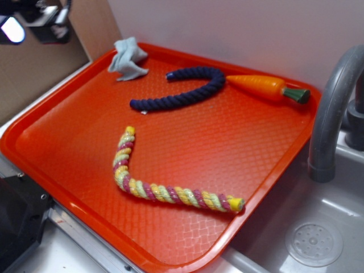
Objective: Grab the blue cloth.
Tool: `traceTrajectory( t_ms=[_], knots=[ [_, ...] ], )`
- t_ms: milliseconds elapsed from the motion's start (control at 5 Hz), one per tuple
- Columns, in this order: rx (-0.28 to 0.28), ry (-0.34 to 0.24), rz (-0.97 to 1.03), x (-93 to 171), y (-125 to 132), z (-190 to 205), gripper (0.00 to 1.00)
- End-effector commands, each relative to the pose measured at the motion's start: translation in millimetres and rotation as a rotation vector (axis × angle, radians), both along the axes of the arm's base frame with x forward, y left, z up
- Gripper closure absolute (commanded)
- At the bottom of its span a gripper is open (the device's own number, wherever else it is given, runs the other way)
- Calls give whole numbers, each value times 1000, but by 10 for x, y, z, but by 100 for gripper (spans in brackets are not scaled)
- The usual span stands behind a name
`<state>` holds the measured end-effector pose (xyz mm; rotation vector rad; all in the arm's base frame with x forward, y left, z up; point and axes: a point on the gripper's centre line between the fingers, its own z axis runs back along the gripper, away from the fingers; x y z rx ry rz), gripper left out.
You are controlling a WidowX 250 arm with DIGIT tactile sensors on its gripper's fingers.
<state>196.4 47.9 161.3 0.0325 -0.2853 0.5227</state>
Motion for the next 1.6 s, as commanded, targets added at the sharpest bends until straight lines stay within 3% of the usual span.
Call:
traceTrajectory(
  t_ms=[0, 600, 800, 1200, 1400],
  knots=[
    [-7, -68, 142, -8, 325, -192, 0],
    [-7, -68, 142, -8, 325, -192, 0],
    [22, -82, 122, 306, 390, -450, 0],
    [82, -44, 110, 640, 526, -899, 0],
    [170, -60, 94, 849, 538, -1071, 0]
  ],
)
